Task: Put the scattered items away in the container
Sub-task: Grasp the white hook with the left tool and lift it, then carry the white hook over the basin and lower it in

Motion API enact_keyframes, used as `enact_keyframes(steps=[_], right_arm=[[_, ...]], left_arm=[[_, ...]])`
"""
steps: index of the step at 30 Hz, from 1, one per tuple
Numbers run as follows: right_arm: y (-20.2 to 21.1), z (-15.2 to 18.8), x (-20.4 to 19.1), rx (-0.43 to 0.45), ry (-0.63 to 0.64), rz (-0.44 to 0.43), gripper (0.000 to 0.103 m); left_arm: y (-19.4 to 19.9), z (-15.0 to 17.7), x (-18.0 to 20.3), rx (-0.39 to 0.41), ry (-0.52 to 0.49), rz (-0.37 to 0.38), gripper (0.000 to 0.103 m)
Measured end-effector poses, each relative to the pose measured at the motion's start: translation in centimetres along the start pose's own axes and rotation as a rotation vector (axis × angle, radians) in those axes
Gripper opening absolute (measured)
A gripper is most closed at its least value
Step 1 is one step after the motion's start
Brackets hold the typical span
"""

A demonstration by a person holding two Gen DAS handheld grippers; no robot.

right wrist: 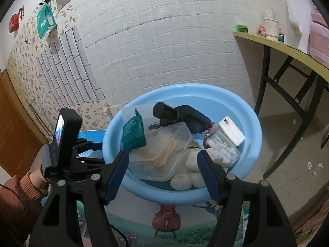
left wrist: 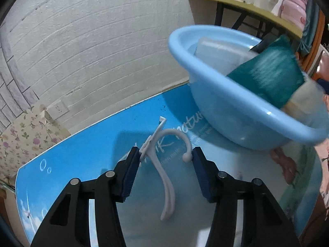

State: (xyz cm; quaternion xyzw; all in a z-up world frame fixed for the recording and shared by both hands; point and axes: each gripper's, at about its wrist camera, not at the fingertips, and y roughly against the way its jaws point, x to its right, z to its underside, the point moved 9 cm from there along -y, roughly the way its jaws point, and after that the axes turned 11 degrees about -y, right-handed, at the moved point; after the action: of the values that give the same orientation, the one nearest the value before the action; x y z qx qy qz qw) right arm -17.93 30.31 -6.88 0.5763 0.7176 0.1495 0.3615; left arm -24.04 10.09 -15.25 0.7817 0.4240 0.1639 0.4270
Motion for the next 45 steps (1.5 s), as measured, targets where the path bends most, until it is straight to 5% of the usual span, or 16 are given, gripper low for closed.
enact_keyframes(steps=[8, 17, 28, 38, 45], right_arm=[[0.9, 0.7, -0.2, 0.003, -0.004, 0.012, 0.069], [0.9, 1.3, 0.3, 0.001, -0.031, 0.013, 0.069], [-0.1, 0.5, 1.4, 0.025, 0.022, 0.066, 0.069], [-0.6, -0.2, 2.1, 0.035, 0.0, 0.001, 0.073], [-0.9, 0.3, 1.8, 0.036, 0.017, 0.002, 0.074]], left_arm=[[6.2, -0.8, -0.1, 0.107, 0.079, -0.032, 0.052], [10.5, -3.7, 2.5, 0.219, 0.032, -0.021, 0.052], [9.2, -7.7, 6.6, 0.245, -0.017, 0.031, 0.052], [7.4, -10.4, 9.1, 0.25, -0.055, 0.059, 0.052], [5.8, -10.1, 10.1, 0.216, -0.058, 0.058, 0.069]])
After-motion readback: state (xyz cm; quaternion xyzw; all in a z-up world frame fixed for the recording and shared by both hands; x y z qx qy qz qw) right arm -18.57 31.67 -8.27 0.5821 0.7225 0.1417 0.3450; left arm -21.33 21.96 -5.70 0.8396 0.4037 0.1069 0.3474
